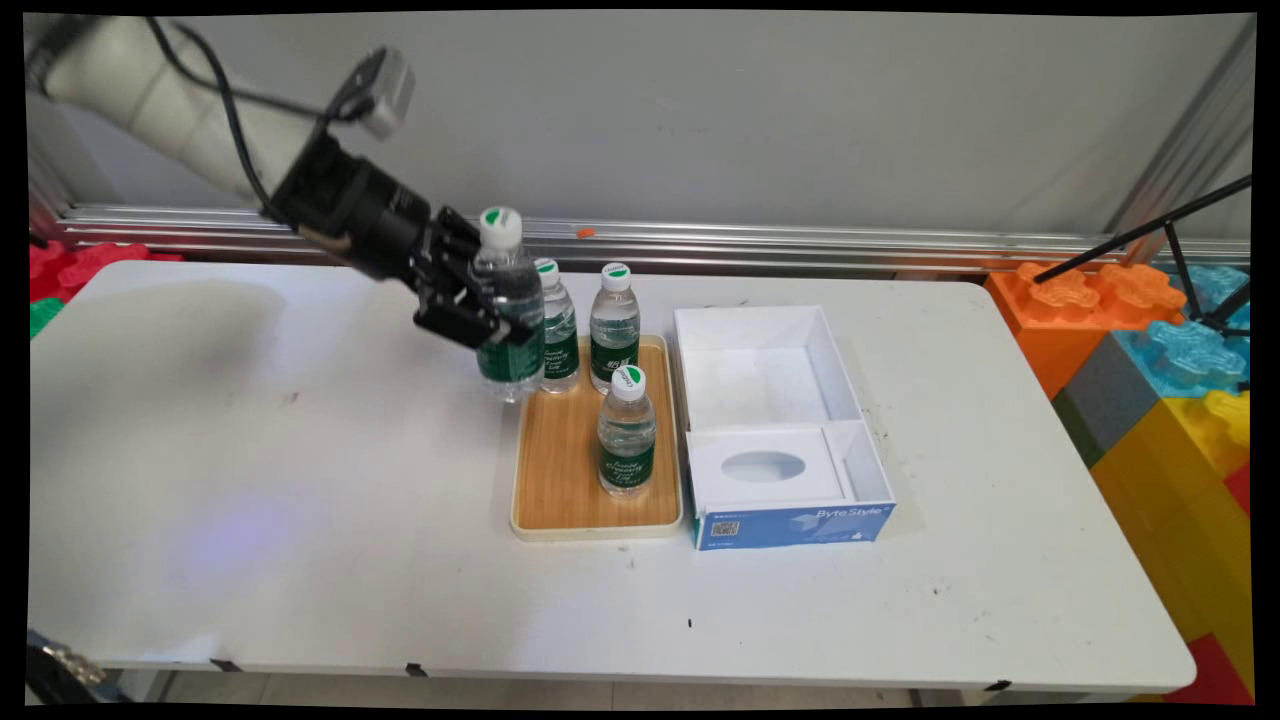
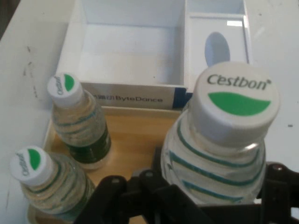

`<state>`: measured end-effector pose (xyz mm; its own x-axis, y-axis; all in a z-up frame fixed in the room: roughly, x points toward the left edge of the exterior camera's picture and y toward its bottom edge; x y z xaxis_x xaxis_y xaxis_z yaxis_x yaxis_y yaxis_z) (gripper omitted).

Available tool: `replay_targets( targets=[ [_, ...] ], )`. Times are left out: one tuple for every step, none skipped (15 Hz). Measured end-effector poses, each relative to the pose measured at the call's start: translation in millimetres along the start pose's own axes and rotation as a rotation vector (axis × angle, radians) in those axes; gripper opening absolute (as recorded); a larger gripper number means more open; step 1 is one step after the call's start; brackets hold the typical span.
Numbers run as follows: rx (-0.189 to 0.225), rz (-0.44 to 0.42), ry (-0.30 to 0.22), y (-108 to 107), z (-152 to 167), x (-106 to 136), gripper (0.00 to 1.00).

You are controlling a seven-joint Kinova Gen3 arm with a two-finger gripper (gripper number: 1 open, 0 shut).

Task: Place the picked object on the tray

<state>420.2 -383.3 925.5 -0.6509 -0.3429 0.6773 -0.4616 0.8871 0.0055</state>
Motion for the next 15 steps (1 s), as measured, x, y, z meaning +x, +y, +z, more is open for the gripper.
replay_targets(
  targets=[
    [-0.001,0.011,0.006,-0.7,5.3,-7.8,0.00],
    [-0.001,0.029,0.016,-2.5,13.5,-19.3,0.00],
    [0.000,0.044,0.023,-4.4,20.4,-28.5,0.00],
    [0.000,0.055,0.029,-6.0,25.8,-35.8,0.00],
    [-0.001,0.066,0.036,-7.7,31.7,-43.9,0.00],
    [-0.002,0.076,0.043,-9.2,36.8,-51.6,0.00],
    [-0.004,0.083,0.049,-10.5,41.2,-57.3,0.00],
    [-0.010,0.091,0.056,-11.5,46.0,-63.4,0.00],
    [-0.016,0.098,0.063,-12.0,49.9,-67.8,0.00],
    [-0.023,0.107,0.070,-12.2,53.6,-72.5,0.00],
    [-0.028,0.115,0.077,-12.6,57.2,-76.7,0.00],
    [-0.032,0.121,0.083,-12.9,60.1,-79.8,0.00],
    [-0.037,0.128,0.087,-13.2,63.5,-83.2,0.00],
    [-0.039,0.131,0.090,-13.4,65.4,-85.2,0.00],
    [-0.041,0.135,0.092,-13.4,68.1,-88.3,0.00]
  ],
)
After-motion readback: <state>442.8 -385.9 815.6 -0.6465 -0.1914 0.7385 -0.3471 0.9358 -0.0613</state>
